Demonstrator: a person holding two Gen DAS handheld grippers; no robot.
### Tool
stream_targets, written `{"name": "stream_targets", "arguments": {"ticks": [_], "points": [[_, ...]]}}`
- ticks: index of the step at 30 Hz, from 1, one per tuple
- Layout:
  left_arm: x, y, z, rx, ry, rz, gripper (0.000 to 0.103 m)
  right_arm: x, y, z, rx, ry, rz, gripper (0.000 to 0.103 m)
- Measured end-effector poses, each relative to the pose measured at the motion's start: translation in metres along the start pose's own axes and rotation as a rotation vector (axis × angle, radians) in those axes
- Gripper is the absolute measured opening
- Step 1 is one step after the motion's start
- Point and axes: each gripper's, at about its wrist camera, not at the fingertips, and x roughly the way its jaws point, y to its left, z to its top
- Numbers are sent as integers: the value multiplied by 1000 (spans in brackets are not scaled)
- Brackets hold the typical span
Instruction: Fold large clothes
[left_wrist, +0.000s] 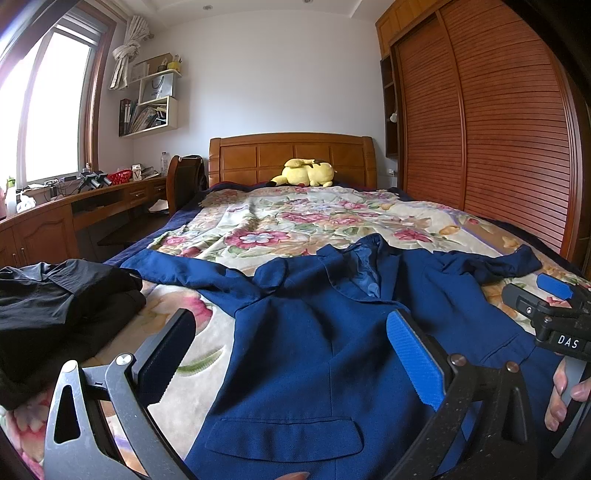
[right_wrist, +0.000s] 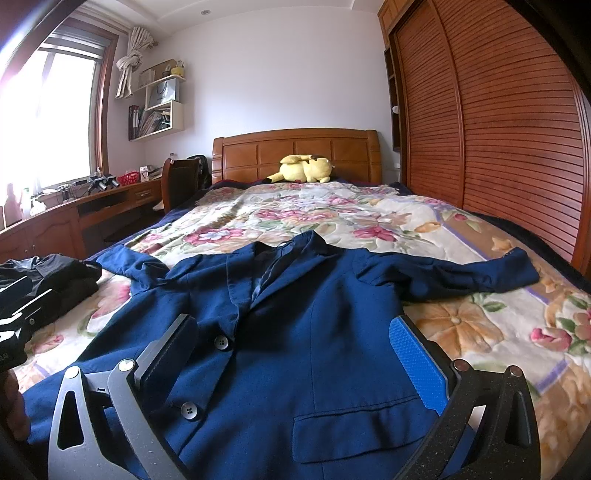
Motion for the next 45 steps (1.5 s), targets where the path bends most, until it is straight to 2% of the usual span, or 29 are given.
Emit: {"name": "stream_targets", "arguments": {"ticks": [36, 45], "points": [[-2, -1, 1, -3, -5, -3, 103, 2, -1, 1, 0, 3, 6, 103], [4, 5, 15, 12, 37, -17, 103, 4, 3, 3, 3, 7, 49, 103]]}}
